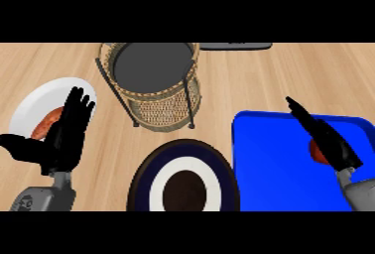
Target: Pick the bell pepper from the tray and place it in the tiered basket
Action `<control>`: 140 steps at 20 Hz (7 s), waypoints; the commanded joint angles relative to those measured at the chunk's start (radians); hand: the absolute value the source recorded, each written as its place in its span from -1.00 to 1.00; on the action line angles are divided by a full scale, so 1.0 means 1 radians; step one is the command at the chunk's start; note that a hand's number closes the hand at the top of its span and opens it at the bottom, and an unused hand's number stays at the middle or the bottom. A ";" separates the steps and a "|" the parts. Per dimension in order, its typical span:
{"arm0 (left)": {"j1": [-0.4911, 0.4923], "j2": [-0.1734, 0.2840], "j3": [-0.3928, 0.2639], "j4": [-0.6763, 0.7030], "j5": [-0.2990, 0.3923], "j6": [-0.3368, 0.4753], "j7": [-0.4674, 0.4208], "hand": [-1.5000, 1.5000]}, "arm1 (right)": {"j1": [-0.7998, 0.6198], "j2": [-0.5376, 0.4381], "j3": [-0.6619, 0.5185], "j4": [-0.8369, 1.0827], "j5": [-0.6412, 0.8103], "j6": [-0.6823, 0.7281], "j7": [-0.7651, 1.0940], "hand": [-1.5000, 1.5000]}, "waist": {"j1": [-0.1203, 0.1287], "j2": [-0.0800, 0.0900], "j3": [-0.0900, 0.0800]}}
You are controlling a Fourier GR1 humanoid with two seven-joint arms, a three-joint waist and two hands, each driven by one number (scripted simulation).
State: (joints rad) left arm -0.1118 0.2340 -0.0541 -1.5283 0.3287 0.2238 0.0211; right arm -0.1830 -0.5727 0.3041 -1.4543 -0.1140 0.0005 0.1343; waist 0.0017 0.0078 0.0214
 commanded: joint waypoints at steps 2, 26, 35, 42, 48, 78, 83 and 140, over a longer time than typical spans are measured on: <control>0.047 0.025 -0.009 0.061 -0.068 0.032 0.002 0.00 | 0.050 -0.052 -0.171 -0.047 0.022 -0.166 -0.056 1.00 | -0.049 -0.014 -0.021; 0.208 -0.014 -0.167 0.090 -0.245 0.092 -0.002 0.00 | 0.575 -0.029 -0.373 -0.429 0.358 -0.731 0.561 -1.00 | 0.002 0.002 -0.033; 0.169 -0.019 -0.179 0.101 -0.273 0.100 0.025 0.00 | 0.524 -0.211 -0.321 -0.575 0.659 -0.509 1.153 -1.00 | 0.030 0.004 -0.031; 0.154 -0.058 -0.192 0.138 -0.286 0.108 0.007 0.00 | 0.310 -0.147 -0.245 -0.522 0.810 -0.291 1.351 -1.00 | 0.035 0.003 -0.026; 0.197 -0.005 -0.166 0.096 -0.255 0.054 -0.003 0.00 | 0.246 -0.035 -0.191 -0.381 0.854 -0.174 1.353 -1.00 | 0.043 -0.001 -0.026; 0.181 -0.056 -0.149 0.149 -0.297 0.091 -0.007 0.00 | -0.169 0.320 -0.380 0.080 0.973 0.149 1.353 -1.00 | 0.006 -0.007 -0.023; 0.169 -0.027 -0.123 0.118 -0.267 0.045 0.023 0.00 | -0.177 0.340 -0.435 0.115 0.964 0.165 1.304 -1.00 | 0.004 -0.007 -0.022; 0.271 -0.075 -0.090 0.069 -0.310 0.003 -0.008 0.00 | -0.479 0.525 -0.242 -0.778 0.810 0.654 0.776 1.00 | 0.000 -0.012 -0.022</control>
State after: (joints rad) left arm 0.1073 0.1574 -0.1426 -1.4466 0.0028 0.2559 0.0222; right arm -0.5571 -0.0491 0.0972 -2.1722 0.7368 0.5675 0.8025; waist -0.0099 -0.0094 0.0021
